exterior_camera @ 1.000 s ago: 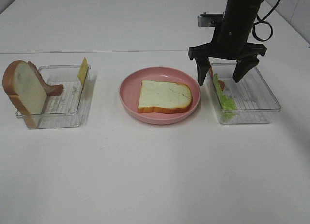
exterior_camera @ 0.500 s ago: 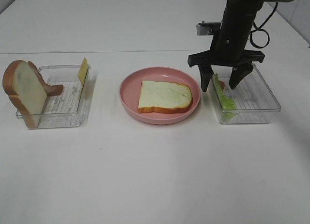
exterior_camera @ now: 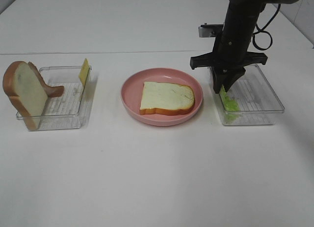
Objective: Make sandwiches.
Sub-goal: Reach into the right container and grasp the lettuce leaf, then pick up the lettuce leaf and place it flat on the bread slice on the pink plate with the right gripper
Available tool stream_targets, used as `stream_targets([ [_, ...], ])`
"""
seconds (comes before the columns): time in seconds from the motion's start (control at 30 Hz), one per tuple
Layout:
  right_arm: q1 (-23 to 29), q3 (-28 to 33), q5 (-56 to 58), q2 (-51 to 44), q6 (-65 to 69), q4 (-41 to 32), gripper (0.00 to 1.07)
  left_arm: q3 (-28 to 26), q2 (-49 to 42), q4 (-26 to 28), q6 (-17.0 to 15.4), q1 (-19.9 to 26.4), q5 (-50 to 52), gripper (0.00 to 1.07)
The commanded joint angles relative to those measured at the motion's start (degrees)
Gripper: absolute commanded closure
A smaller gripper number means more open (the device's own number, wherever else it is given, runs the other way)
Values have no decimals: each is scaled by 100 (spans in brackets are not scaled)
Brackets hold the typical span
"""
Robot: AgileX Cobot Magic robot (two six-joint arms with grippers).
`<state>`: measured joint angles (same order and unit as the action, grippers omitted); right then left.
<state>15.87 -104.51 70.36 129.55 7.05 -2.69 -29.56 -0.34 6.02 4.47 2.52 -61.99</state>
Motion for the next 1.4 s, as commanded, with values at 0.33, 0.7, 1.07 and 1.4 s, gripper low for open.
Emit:
stream_targets([
  [0.33,-17,34,539,6,120,97,95,0,-69,23,-23,6,29,9],
  [0.7,-17,34,590,-172,315,201,107,0,-69,23,-23,6,29,9],
  [1.07,-17,34,556,-1432,264,-435,107,0,-69,23,-23,6,29,9],
  [1.4,57,34,-172,-1501,-487,-2659,107,0,-69,23,-23,6,29,9],
])
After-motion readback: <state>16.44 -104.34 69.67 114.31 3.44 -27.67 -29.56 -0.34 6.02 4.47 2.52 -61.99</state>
